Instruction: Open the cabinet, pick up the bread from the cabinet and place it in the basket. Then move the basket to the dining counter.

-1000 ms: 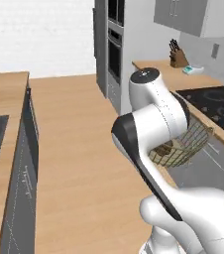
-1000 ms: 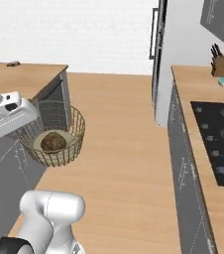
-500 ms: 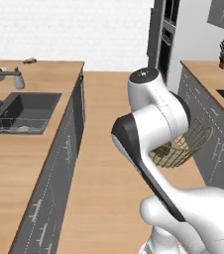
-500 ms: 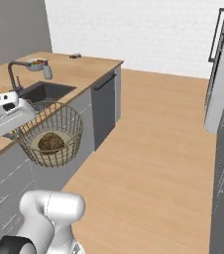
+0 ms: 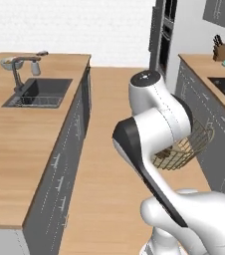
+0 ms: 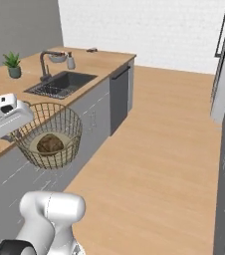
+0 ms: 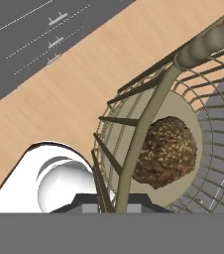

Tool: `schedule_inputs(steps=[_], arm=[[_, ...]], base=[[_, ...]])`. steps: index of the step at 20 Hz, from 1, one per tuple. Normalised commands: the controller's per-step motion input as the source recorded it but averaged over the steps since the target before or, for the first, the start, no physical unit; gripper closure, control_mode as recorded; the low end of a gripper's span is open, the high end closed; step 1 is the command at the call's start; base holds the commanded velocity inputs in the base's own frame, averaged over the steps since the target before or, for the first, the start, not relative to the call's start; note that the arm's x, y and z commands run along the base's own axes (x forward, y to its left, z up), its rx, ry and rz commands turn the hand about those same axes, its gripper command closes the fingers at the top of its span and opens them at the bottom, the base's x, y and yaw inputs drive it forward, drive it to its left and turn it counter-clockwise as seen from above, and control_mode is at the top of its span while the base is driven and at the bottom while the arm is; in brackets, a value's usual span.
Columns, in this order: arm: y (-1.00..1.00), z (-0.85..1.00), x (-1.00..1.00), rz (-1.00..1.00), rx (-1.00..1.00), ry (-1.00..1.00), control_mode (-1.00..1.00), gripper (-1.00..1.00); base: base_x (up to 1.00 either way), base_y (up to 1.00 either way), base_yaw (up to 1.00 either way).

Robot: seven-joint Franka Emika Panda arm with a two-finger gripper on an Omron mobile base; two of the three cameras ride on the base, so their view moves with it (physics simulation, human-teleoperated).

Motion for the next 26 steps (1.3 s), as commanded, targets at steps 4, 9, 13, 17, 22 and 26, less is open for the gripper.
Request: schedule_inputs(steps=[4, 9, 13, 17, 22, 26], arm=[[0.00, 0.00, 0.00, 0.00, 0.00, 0.00, 1.00, 1.00], [0.00, 0.00, 0.00, 0.00, 0.00, 0.00, 1.00, 1.00], [0.00, 0.00, 0.00, 0.00, 0.00, 0.00, 1.00, 1.00], [0.00, 0.00, 0.00, 0.00, 0.00, 0.00, 1.00, 1.00], [0.00, 0.00, 0.00, 0.00, 0.00, 0.00, 1.00, 1.00], [0.00, 0.00, 0.00, 0.00, 0.00, 0.00, 1.00, 1.00]], base=[[-1.00, 0.65, 0.00], [-0.07, 1.00, -0.11], [0.02, 1.00, -0.12], [-0.55, 1.00, -0.09], [-0.23, 1.00, -0.08], [0.00, 1.00, -0.07]])
